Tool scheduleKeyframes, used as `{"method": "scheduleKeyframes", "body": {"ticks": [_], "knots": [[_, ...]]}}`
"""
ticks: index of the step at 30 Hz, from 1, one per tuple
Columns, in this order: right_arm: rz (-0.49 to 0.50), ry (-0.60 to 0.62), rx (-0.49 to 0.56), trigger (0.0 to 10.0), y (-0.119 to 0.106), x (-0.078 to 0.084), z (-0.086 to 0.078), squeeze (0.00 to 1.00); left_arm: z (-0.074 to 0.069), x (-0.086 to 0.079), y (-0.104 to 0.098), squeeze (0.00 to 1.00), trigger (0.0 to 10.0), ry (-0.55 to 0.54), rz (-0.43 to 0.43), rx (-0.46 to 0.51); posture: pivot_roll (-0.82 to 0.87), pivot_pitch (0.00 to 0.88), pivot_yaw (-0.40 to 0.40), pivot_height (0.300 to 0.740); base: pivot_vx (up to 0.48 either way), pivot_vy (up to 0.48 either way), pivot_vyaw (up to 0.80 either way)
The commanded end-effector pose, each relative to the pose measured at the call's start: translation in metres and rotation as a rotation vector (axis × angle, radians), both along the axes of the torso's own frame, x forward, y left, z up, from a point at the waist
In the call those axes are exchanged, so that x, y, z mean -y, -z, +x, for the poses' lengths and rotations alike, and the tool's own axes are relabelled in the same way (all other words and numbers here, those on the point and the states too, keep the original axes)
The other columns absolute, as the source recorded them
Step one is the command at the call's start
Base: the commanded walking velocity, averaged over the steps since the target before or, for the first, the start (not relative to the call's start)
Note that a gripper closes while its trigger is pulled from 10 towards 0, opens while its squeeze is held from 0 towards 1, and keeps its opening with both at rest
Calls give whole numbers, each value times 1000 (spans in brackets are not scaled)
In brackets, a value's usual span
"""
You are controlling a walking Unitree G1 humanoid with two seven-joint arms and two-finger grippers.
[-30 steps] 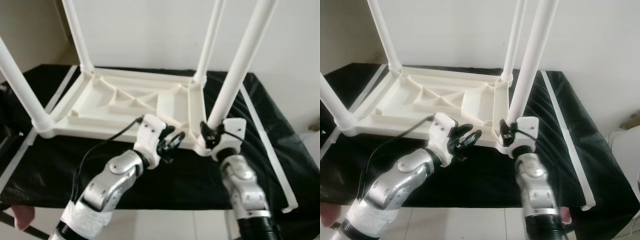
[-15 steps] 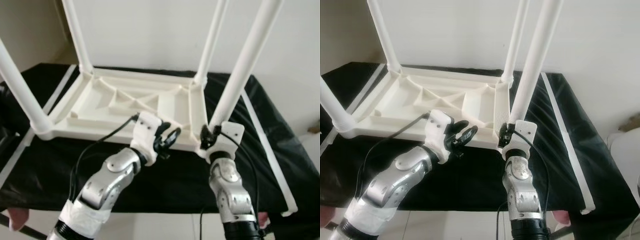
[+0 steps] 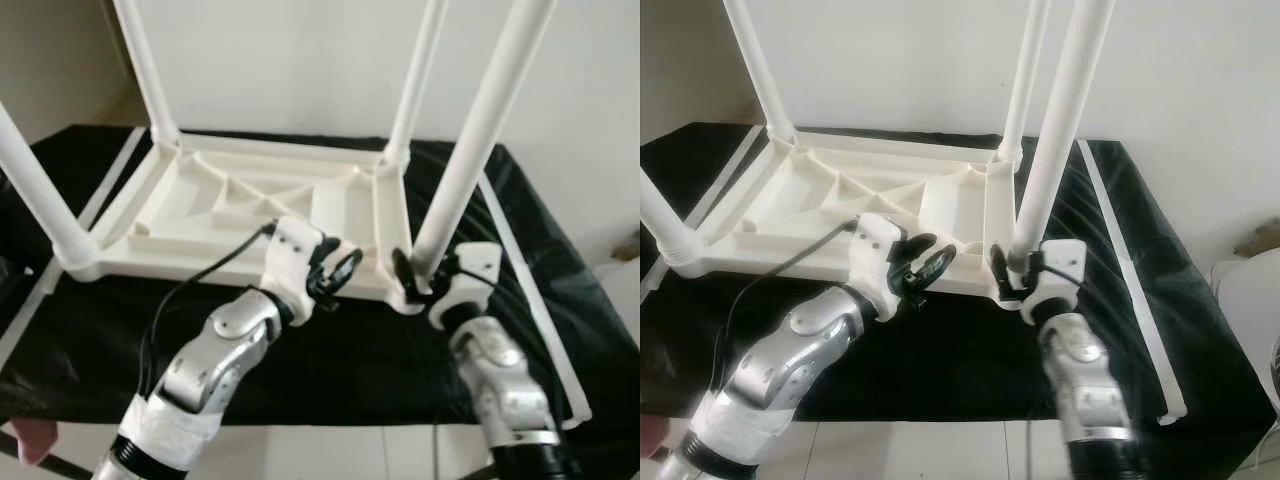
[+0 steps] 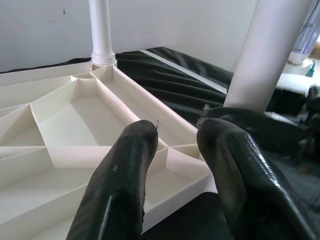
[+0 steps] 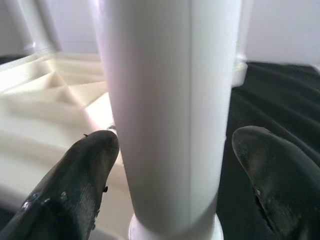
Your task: Building children table
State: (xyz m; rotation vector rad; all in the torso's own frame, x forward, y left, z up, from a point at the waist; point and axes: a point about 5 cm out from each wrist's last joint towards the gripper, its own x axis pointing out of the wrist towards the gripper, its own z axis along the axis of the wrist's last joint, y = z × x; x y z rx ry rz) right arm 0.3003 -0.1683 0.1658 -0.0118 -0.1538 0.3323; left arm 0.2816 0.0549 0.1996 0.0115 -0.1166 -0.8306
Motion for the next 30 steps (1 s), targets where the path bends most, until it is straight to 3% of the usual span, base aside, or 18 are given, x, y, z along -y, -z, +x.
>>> {"method": "scheduleKeyframes", "body": {"ticks": [1, 3, 5, 9, 10, 11, 12, 19, 20, 21, 28, 30], "knots": [[-4, -61, -5, 10000, 4, -2, 1, 0, -5, 5, 3, 0, 10000, 126, 37, 12, -93, 91, 0, 740, 0, 0, 0], [-37, -130, -9, 10000, 3, -2, 2, 0, -6, 6, 5, 0, 10000, 136, 45, 7, -95, 93, 2, 740, 0, 0, 0], [-96, -277, -39, 10000, 6, -4, 4, 0, -11, 9, 10, 0, 10000, 160, 95, 38, -89, 93, 0, 740, 0, 0, 0], [-111, -297, -47, 10000, 8, -4, 6, 0, -12, 9, 13, 0, 10000, 176, 121, 43, -86, 92, 0, 740, 0, 0, 0], [-130, -311, -51, 4157, 10, -3, 8, 0, -13, 9, 16, 0, 10000, 186, 150, 47, -83, 91, 0, 740, 0, 0, 0], [-130, -311, -51, 4157, 10, -3, 8, 0, -13, 9, 16, 0, 10000, 186, 150, 47, -83, 91, 0, 740, 0, 0, 0], [-139, -318, -54, 0, 11, -2, 10, 0, -13, 9, 19, 0, 10000, 193, 163, 43, -80, 88, -2, 740, 0, 0, 0], [-140, -327, -67, 0, 16, 3, 12, 0, -14, 7, 20, 0, 10000, 198, 173, 38, -77, 88, -1, 740, 0, 0, 0], [-131, -324, -73, 2118, 17, 4, 12, 0, -14, 6, 21, 0, 10000, 199, 174, 38, -81, 89, -1, 740, 0, 0, 0], [-128, -310, -73, 10000, 17, 6, 11, 0, -14, 7, 21, 0, 10000, 199, 176, 40, -82, 88, 0, 740, 0, 0, 0], [-87, -271, -80, 10000, 16, 7, 11, 0, -14, 7, 21, 0, 10000, 209, 176, 48, -85, 92, 0, 740, 0, 0, 0], [-75, -210, -86, 10000, 16, 7, 12, 0, -13, 7, 21, 0, 10000, 212, 177, 50, -86, 92, 1, 740, 0, 0, 0]]}}
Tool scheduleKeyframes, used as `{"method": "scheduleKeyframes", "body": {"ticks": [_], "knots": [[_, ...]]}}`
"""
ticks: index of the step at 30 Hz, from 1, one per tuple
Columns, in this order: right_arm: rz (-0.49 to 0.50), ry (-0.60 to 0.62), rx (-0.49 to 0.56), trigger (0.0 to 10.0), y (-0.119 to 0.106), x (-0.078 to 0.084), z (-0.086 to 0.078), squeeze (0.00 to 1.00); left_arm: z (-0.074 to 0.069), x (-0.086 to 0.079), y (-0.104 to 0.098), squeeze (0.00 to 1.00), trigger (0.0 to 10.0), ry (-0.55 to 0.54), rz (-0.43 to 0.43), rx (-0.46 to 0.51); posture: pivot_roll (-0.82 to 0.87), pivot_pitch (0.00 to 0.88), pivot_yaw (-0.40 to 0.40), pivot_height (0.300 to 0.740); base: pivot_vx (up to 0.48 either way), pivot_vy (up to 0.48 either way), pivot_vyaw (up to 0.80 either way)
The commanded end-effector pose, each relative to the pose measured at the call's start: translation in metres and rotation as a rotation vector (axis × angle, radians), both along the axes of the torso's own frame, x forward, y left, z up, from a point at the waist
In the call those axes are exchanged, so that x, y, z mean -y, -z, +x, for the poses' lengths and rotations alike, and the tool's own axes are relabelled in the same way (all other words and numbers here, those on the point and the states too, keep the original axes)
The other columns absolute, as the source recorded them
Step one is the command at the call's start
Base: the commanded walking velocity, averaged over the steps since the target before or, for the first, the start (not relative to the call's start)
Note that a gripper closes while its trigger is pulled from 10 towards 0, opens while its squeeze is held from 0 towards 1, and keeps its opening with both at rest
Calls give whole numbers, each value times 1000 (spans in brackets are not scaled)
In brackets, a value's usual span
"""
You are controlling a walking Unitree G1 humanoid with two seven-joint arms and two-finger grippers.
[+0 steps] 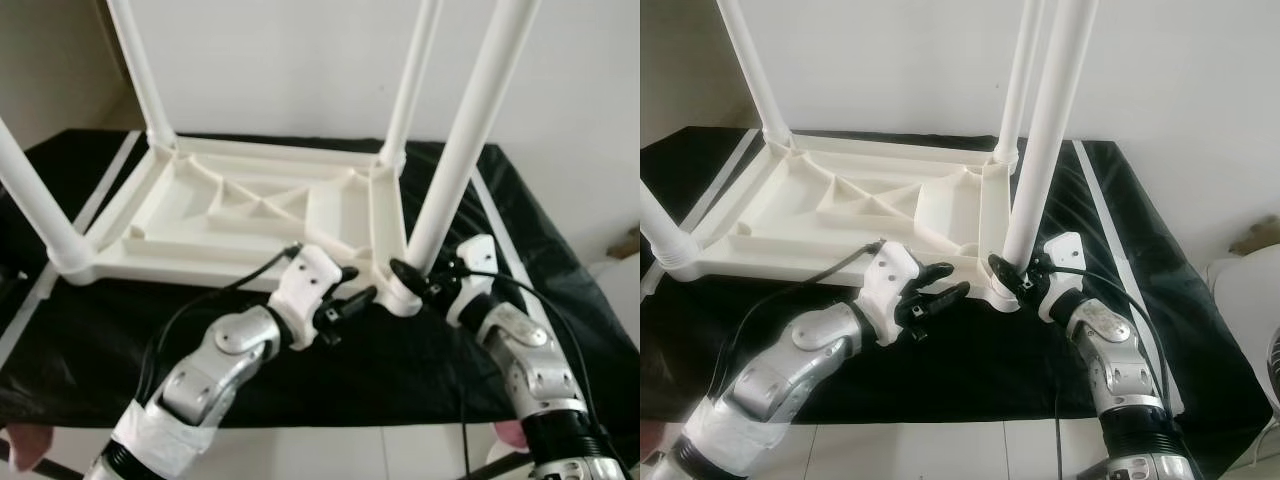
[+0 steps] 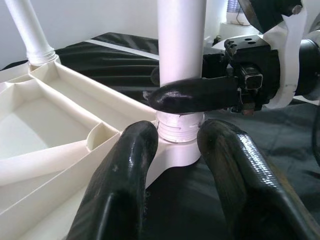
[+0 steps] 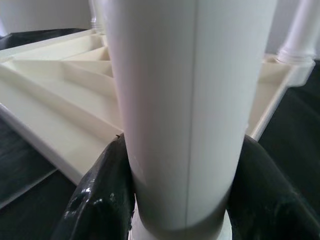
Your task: Building children table
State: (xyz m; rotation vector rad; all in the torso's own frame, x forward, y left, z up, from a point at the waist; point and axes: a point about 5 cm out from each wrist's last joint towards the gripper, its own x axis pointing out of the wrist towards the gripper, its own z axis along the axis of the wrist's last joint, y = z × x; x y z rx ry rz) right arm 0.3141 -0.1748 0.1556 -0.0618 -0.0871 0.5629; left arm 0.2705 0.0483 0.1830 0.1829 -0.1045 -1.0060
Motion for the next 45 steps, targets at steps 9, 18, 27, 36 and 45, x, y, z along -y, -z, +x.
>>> {"method": "scheduleKeyframes", "body": {"ticks": [9, 18, 27, 36, 45], "knots": [[44, 449, -73, 10000, 18, -8, -7, 0, -2, -3, 6, 0, 10000, 30, 7, -19, -81, 91, -20, 740, 0, 0, 0], [153, 707, -104, 10000, 22, -39, -15, 0, -4, 0, 7, 0, 10000, 28, -9, -32, -73, 89, -16, 740, 0, 0, 0], [186, 657, -26, 10000, 8, -36, -17, 1000, -3, -3, 8, 0, 10000, 25, -4, -45, -80, 129, -4, 740, 0, 0, 0], [146, 425, 50, 10000, -7, -23, -19, 1000, 1, -5, 6, 0, 10000, 22, -1, -37, -89, 132, -7, 740, 0, 0, 0], [-5, 25, 73, 10000, -10, -4, -18, 0, 0, -4, 5, 0, 10000, 39, 1, -46, -93, 133, -2, 740, 0, 0, 0]]}}
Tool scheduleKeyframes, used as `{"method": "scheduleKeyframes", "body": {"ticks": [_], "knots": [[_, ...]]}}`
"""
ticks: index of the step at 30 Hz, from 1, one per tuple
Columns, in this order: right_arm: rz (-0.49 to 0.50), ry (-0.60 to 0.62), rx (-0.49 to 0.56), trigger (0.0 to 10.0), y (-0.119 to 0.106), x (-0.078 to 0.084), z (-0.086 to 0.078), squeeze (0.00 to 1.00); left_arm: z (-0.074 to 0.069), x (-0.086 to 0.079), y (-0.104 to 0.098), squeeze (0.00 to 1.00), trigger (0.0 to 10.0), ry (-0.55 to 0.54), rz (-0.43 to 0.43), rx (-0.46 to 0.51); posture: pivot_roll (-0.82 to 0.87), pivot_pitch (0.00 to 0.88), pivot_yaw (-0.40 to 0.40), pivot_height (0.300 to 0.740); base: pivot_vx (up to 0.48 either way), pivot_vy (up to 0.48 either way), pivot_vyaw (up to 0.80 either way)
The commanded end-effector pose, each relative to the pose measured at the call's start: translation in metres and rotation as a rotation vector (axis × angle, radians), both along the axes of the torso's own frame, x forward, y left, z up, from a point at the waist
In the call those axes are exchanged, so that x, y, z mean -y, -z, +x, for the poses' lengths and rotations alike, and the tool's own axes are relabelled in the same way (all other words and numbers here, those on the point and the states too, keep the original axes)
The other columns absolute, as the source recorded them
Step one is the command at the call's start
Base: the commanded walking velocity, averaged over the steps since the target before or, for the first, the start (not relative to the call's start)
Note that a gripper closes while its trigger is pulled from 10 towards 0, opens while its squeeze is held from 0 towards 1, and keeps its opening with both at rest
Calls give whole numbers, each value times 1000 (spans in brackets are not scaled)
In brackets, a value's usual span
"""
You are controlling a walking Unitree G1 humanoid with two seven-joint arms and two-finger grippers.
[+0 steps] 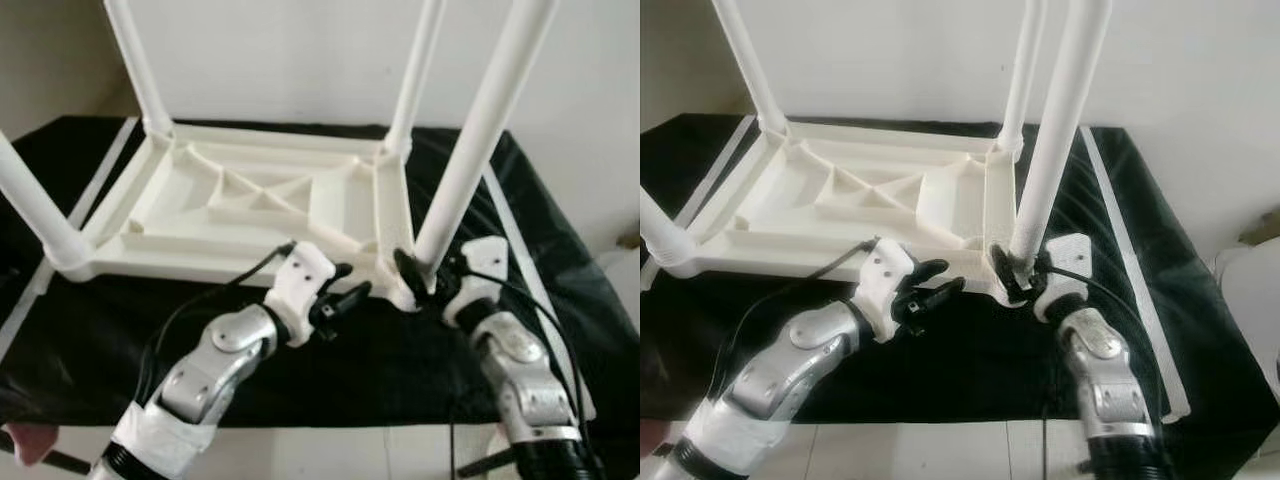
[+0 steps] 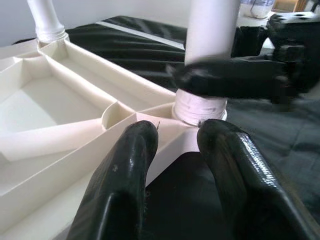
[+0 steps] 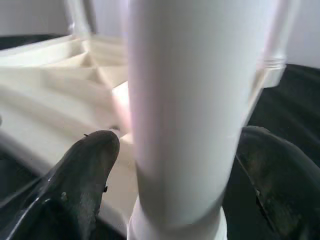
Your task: Building children table
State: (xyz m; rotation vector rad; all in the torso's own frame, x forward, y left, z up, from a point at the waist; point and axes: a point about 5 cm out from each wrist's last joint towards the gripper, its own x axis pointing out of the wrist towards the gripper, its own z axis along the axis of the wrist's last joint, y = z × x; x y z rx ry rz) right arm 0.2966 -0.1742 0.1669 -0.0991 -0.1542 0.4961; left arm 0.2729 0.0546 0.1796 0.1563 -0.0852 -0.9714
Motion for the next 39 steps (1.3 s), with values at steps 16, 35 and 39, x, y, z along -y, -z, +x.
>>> {"method": "scheduleKeyframes", "body": {"ticks": [16, 35, 39], "knots": [[-90, -272, -107, 0, 11, 6, 10, 0, -5, 2, 0, 0, 10000, 58, 2, -17, -71, 135, -24, 740, 0, 0, 0], [94, 339, -135, 10000, 23, -8, -2, 0, -9, -2, 7, 0, 10000, 38, 0, -31, -63, 98, -44, 740, 0, 0, 0], [192, 582, -146, 10000, 31, -16, -11, 0, -8, -4, 7, 0, 10000, 33, 14, -26, -57, 95, -34, 740, 0, 0, 0]]}}
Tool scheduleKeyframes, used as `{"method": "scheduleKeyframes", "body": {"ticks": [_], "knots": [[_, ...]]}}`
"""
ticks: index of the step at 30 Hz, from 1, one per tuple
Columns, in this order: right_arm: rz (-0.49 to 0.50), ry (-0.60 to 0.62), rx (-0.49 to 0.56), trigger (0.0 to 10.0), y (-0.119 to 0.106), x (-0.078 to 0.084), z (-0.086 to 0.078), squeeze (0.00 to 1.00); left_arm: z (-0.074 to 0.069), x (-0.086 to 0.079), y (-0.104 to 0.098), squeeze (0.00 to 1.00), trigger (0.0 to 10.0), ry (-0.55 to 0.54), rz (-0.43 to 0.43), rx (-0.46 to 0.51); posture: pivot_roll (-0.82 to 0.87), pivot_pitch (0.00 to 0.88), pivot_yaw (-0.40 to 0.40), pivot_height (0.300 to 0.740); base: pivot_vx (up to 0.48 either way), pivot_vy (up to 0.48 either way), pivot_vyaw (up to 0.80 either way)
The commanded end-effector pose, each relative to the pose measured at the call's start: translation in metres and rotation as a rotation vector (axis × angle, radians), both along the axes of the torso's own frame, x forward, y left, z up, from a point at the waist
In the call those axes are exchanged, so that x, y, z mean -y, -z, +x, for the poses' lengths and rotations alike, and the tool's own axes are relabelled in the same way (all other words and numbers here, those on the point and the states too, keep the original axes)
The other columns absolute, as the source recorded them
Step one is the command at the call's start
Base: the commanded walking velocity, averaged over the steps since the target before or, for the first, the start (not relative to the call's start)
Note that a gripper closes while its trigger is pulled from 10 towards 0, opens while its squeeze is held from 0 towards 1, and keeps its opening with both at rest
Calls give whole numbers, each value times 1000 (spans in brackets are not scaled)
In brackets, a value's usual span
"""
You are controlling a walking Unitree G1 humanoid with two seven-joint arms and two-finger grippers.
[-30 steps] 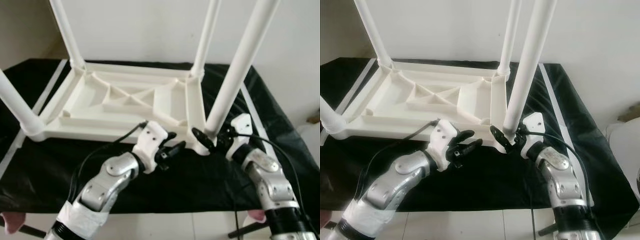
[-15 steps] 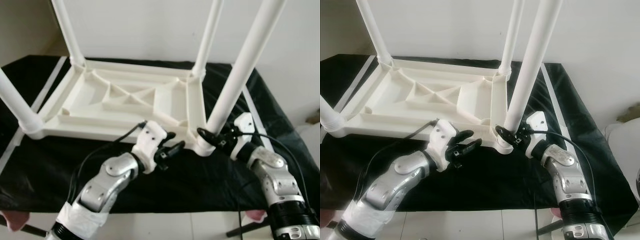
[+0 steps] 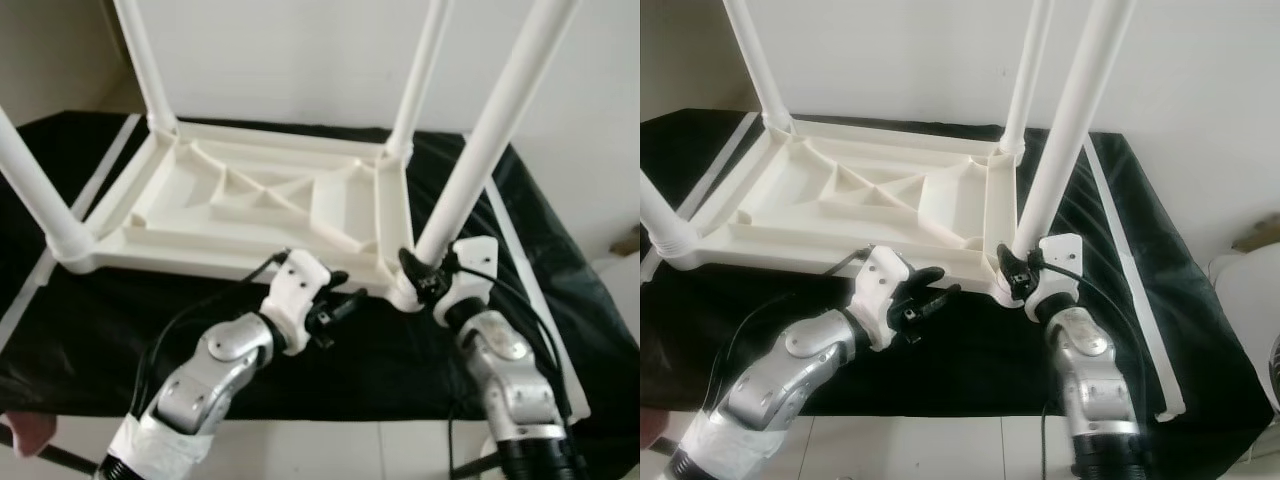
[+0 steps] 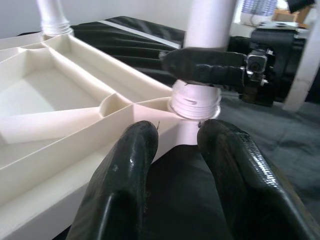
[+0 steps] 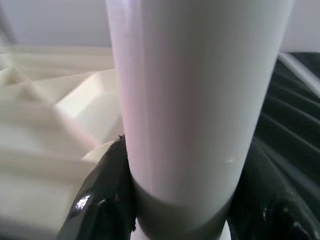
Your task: Building children table
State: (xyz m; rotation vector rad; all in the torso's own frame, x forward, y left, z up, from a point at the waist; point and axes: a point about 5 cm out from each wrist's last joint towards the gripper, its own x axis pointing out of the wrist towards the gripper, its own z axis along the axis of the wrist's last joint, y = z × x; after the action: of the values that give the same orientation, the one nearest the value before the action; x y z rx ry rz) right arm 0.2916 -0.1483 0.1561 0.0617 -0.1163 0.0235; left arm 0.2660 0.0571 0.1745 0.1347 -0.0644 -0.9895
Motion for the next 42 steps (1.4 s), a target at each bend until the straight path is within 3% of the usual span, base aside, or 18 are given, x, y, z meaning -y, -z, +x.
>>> {"method": "scheduleKeyframes", "body": {"ticks": [1, 6, 7, 8, 12, 13, 18, 19, 20, 21, 22, 25, 27, 30, 32, 34, 38, 42], "knots": [[25, 113, -96, 10000, 21, 10, -6, 0, -1, -1, 2, 0, 10000, 16, 21, 3, -57, 95, -34, 740, 0, 0, 0], [69, 197, -98, 10000, 20, 2, -12, 0, -1, -3, 0, 0, 10000, 27, 22, 13, -65, 98, -25, 740, 0, 0, 0], [75, 199, -89, 10000, 19, 1, -12, 0, -2, -3, 0, 859, 10000, 48, 6, -1, -70, 103, -21, 740, 0, 0, 0], [88, 202, -79, 10000, 15, 0, -13, 576, -4, -4, 0, 1000, 10000, 89, -25, -34, -75, 103, -17, 740, 0, 0, 0], [102, 201, -72, 10000, 13, -1, -13, 576, -6, -4, 0, 1000, 10000, 114, -44, -58, -75, 104, -17, 740, 0, 0, 0], [103, 195, -62, 10000, 12, -1, -14, 1000, -7, -4, 0, 1000, 10000, 123, -42, -61, -73, 105, -17, 740, 0, 0, 0], [99, 183, -31, 10000, 8, -3, -17, 1000, -9, -3, 2, 1000, 10000, 129, 5, -37, -70, 109, -17, 740, 0, 0, 0], [93, 177, -31, 10000, 7, -4, -17, 1000, -8, -3, 3, 447, 10000, 119, 20, -30, -70, 109, -17, 740, 0, 0, 0], [93, 177, -31, 10000, 7, -4, -17, 1000, -8, -3, 3, 447, 10000, 119, 20, -30, -70, 109, -17, 740, 0, 0, 0], [91, 155, -29, 10000, 6, -4, -17, 1000, -9, -3, 3, 0, 10000, 120, 19, -31, -73, 109, -17, 740, 0, 0, 0], [85, 105, -19, 10000, 4, -2, -17, 0, -8, -2, 3, 0, 10000, 116, 21, -26, -76, 115, -16, 740, 0, 0, 0], [81, 68, -12, 10000, 2, -1, -17, 0, -8, -2, 3, 0, 10000, 113, 22, -23, -76, 115, -16, 740, 0, 0, 0], [37, -62, 8, 10000, -2, 3, -17, 0, -6, -2, 3, 0, 10000, 106, 22, -23, -84, 110, -14, 740, 0, 0, 0], [19, -126, 12, 10000, -3, 7, -15, 0, -5, -2, 2, 0, 10000, 103, 23, -17, -87, 110, -14, 740, 0, 0, 0], [-24, -181, 28, 10000, -4, 13, -14, 0, -4, -1, 1, 0, 10000, 95, 30, -3, -91, 107, -12, 740, 0, 0, 0], [-100, -331, 29, 10000, -4, 22, -7, 0, -2, 0, 1, 0, 10000, 78, 41, 20, -95, 113, -7, 740, 0, 0, 0], [-183, -489, 1, 10000, 0, 26, 1, 0, -1, 0, 1, 0, 10000, 63, 53, 39, -94, 114, -2, 740, 0, 0, 0], [-242, -554, -20, 10000, 5, 26, 9, 0, -2, 1, 1, 0, 10000, 62, 61, 47, -89, 112, 0, 740, 0, 0, 0]]}}
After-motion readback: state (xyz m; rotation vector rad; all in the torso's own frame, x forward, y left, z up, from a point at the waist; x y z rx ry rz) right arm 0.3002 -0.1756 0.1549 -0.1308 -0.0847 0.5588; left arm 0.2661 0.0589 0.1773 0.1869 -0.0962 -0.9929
